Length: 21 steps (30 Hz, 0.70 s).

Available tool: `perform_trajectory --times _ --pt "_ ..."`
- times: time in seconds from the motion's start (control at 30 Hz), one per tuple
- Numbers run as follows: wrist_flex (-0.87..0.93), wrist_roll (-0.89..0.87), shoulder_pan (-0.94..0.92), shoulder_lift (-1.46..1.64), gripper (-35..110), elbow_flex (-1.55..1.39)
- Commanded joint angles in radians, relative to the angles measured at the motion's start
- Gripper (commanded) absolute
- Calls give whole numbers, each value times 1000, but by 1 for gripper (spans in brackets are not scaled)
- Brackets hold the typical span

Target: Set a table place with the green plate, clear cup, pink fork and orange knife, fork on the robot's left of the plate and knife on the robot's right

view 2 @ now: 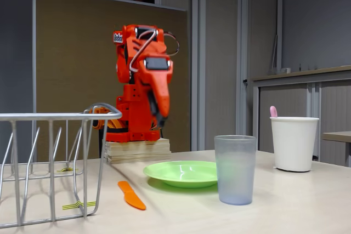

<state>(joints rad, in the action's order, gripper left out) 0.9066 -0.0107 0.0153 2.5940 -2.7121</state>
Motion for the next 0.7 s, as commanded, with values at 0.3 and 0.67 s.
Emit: perform_trajectory --times 0.3,0.67 --pt "362 -528 422 -175 15 431" --pt "380 -565 738 -471 5 652"
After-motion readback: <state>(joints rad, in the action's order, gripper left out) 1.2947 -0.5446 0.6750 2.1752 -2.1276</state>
